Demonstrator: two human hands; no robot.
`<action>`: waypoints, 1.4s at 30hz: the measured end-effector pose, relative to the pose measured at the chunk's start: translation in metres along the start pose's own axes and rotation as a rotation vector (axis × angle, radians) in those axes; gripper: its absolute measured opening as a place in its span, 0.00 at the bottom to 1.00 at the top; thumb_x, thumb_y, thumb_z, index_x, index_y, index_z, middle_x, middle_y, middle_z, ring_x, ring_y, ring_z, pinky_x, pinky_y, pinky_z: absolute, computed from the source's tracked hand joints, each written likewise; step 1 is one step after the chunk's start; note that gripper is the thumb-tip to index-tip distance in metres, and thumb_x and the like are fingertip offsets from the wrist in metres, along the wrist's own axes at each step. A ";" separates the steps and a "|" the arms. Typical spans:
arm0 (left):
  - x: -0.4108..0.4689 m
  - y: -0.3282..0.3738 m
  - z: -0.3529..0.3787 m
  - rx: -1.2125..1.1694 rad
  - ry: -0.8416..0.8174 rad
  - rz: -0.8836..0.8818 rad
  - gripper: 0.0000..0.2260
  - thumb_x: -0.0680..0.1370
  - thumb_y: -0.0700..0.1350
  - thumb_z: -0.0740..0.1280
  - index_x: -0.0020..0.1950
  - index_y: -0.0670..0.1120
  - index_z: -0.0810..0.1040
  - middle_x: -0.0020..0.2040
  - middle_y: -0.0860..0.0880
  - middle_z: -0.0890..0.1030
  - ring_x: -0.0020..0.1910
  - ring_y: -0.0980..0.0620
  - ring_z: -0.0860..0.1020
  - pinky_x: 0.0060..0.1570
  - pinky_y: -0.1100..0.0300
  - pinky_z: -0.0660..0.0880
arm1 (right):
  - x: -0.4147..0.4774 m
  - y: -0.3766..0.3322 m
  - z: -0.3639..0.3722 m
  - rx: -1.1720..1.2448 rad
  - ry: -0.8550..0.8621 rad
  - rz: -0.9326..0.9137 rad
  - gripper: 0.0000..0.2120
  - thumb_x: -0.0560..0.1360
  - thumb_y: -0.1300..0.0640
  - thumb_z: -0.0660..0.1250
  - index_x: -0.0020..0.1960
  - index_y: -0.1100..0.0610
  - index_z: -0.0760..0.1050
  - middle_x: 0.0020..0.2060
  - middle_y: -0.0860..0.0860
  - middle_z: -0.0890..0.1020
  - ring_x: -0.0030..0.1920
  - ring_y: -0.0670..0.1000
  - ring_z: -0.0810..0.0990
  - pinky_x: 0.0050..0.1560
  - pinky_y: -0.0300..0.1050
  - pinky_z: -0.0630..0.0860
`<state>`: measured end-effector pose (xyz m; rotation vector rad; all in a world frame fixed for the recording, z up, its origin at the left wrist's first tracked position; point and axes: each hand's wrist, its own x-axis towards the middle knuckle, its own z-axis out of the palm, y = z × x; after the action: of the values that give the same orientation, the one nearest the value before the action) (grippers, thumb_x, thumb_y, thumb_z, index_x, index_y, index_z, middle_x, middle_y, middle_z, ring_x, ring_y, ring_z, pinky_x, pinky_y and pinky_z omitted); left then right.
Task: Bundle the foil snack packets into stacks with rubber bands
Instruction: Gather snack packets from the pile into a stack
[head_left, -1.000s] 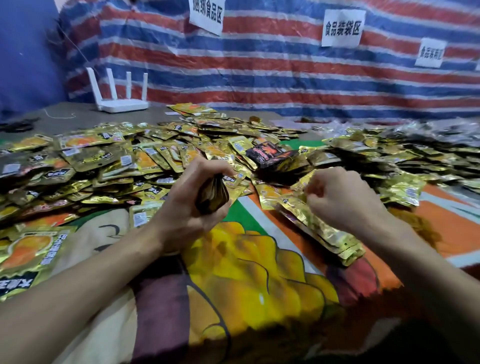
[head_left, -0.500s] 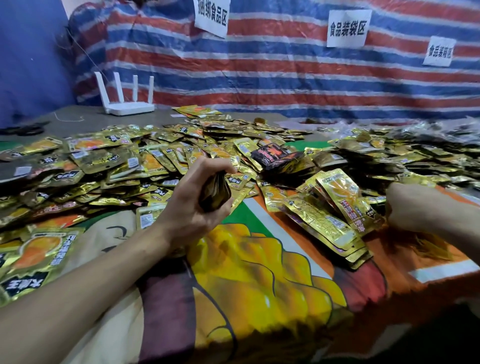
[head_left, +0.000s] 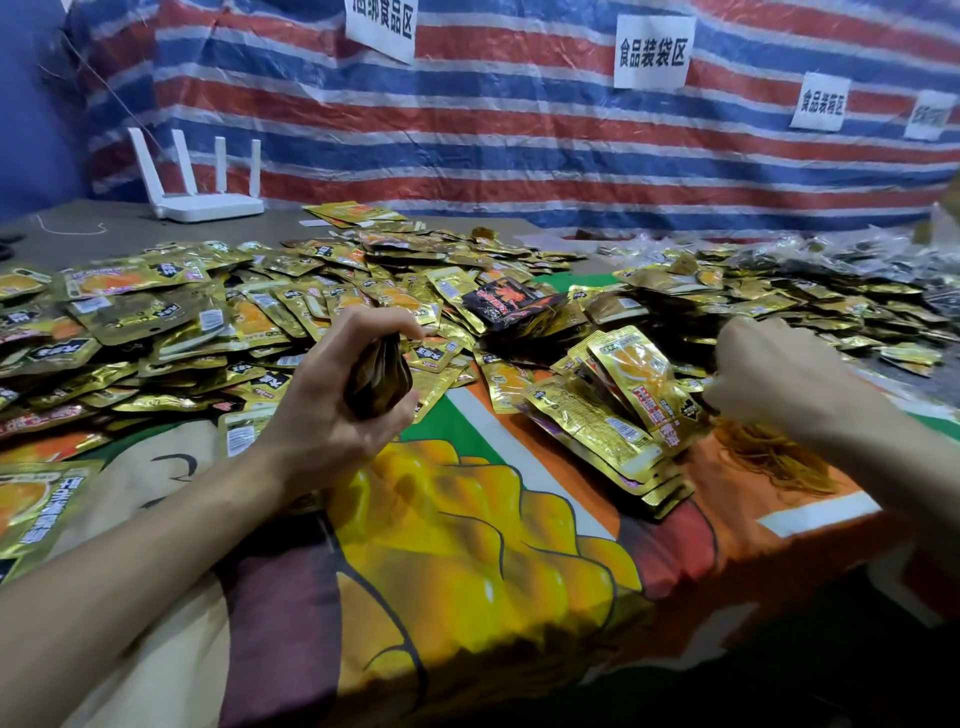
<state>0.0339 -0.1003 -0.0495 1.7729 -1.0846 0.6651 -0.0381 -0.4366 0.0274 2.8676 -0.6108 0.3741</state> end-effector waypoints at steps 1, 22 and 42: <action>0.000 0.000 0.000 0.002 0.003 0.011 0.19 0.73 0.42 0.71 0.61 0.52 0.71 0.50 0.64 0.70 0.43 0.61 0.71 0.44 0.70 0.67 | -0.001 -0.002 -0.003 0.014 0.017 0.004 0.14 0.72 0.64 0.67 0.34 0.57 0.63 0.31 0.55 0.72 0.31 0.55 0.71 0.32 0.45 0.68; 0.014 -0.007 -0.024 -0.765 0.470 -0.453 0.16 0.71 0.36 0.65 0.57 0.48 0.76 0.47 0.40 0.75 0.41 0.41 0.78 0.37 0.48 0.79 | -0.021 -0.233 -0.034 1.134 -0.003 -0.581 0.04 0.72 0.61 0.74 0.39 0.57 0.82 0.36 0.54 0.85 0.39 0.52 0.85 0.45 0.53 0.81; 0.013 -0.031 -0.055 -0.112 0.216 -0.284 0.16 0.70 0.31 0.67 0.55 0.45 0.74 0.45 0.45 0.77 0.39 0.49 0.78 0.40 0.60 0.78 | -0.005 -0.248 0.015 1.899 -0.685 -0.585 0.08 0.69 0.60 0.71 0.43 0.66 0.81 0.35 0.57 0.79 0.37 0.51 0.78 0.40 0.41 0.74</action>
<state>0.0685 -0.0492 -0.0292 1.6736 -0.6939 0.5926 0.0653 -0.2152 -0.0196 4.5512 1.4530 -0.5114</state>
